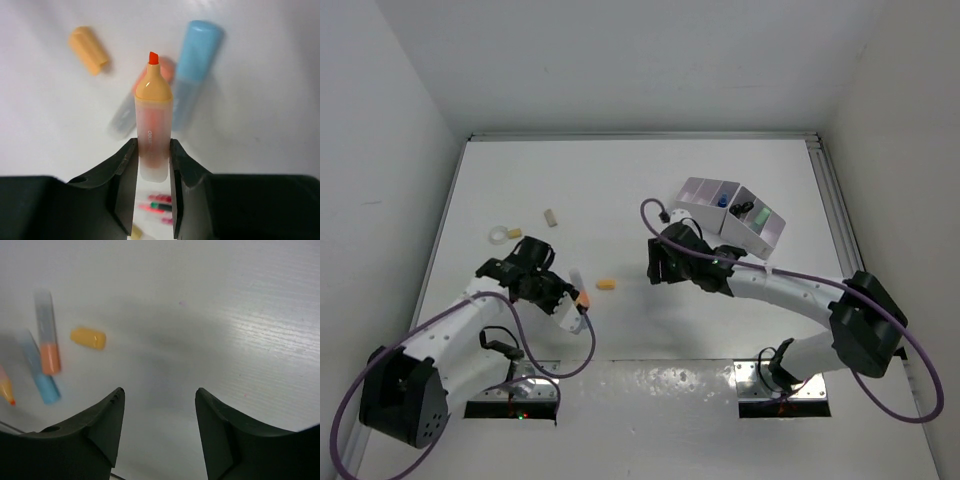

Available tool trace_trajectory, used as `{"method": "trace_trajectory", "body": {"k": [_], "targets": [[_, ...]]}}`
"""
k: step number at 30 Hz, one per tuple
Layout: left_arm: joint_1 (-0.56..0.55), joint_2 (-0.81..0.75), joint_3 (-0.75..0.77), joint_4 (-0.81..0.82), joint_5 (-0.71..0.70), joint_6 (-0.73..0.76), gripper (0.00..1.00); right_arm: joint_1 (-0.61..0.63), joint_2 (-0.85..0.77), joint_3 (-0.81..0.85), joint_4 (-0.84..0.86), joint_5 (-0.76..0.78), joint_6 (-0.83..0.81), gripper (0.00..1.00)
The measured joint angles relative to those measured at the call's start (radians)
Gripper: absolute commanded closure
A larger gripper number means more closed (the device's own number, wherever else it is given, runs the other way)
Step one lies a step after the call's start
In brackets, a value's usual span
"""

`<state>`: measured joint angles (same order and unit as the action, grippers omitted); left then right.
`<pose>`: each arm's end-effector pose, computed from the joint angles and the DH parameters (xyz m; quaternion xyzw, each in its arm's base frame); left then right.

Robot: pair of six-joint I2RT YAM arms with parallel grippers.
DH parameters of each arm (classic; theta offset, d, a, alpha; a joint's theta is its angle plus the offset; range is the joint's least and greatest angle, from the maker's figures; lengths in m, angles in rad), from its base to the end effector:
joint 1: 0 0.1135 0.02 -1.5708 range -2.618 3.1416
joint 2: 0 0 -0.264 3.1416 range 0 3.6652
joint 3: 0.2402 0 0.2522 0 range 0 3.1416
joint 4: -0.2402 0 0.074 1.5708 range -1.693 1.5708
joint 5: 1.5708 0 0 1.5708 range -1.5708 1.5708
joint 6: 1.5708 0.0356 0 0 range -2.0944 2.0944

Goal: Sort the stationery into containers
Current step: Pick up the pen from the center of the board.

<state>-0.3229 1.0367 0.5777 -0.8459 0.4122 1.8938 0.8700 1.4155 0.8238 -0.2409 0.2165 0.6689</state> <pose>0.1470 -0.0642 0.1831 0.8804 0.4086 -0.0517 0.2352 0.1923 0.2161 0.2070 -0.0543 0.9264 0.1772 0.3277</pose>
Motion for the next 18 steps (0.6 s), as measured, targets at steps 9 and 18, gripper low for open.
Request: {"method": "trace_trajectory", "body": {"k": [9,18], "targets": [[0.005,-0.222,0.012,0.054,0.029,-0.307,1.0,0.004,0.066,0.158,-0.053,0.179,0.618,0.48],[0.006,-0.361,0.057,0.37,-0.356,-1.197,1.0,0.029,0.485,0.671,-0.419,0.09,1.174,0.52]]}}
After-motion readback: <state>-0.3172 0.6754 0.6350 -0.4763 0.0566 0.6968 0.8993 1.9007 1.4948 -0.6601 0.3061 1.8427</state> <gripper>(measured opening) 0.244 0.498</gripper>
